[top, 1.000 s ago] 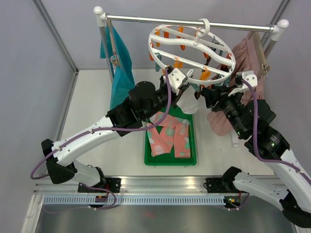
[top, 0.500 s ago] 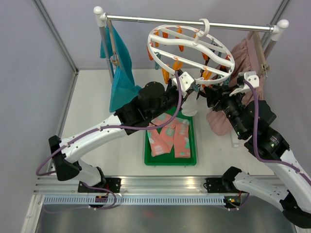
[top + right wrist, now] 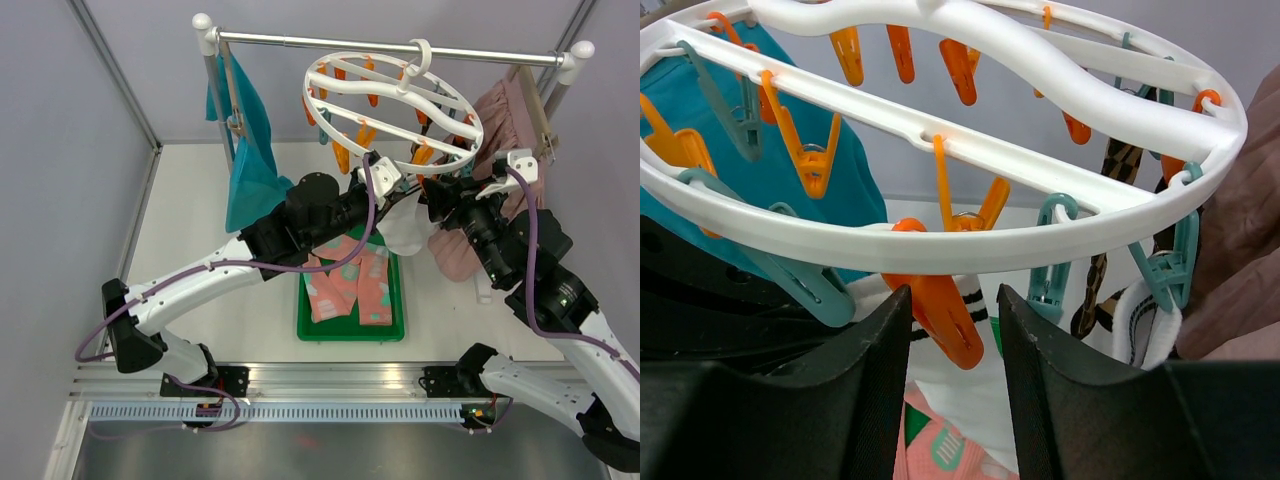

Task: Clip the socks to the hanger
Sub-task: Rotate the hanger.

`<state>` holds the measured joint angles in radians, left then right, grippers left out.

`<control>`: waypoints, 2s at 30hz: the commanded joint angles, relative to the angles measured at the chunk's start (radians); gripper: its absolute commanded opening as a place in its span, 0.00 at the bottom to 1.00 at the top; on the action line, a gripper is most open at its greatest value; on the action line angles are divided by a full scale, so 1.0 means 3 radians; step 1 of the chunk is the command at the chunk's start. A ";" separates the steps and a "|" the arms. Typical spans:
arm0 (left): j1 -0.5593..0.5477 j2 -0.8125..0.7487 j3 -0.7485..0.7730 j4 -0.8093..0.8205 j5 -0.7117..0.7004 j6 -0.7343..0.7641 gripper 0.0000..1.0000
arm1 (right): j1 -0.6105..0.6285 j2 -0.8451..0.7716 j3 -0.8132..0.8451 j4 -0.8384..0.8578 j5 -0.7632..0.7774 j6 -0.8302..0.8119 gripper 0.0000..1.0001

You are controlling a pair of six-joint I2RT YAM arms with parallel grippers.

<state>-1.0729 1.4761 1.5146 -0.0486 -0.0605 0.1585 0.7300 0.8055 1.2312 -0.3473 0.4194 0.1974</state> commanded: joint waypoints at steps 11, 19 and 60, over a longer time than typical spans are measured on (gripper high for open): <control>0.0002 -0.0262 -0.0237 0.0408 0.0186 -0.0058 0.02 | -0.0004 -0.0077 -0.0100 0.0222 -0.0115 0.0017 0.49; 0.0002 -0.0221 -0.0171 0.0341 0.0079 -0.0058 0.02 | -0.0009 -0.0113 -0.0136 0.0355 -0.0176 0.0048 0.51; -0.0003 -0.0094 -0.0084 0.0275 -0.0110 0.0014 0.02 | 0.0093 0.0168 0.0728 -0.0990 0.0242 0.0493 0.57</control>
<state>-1.0729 1.4387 1.4498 0.0029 -0.0772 0.1577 0.7555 0.8379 1.4174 -0.6044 0.3805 0.3481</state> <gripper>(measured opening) 0.033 0.564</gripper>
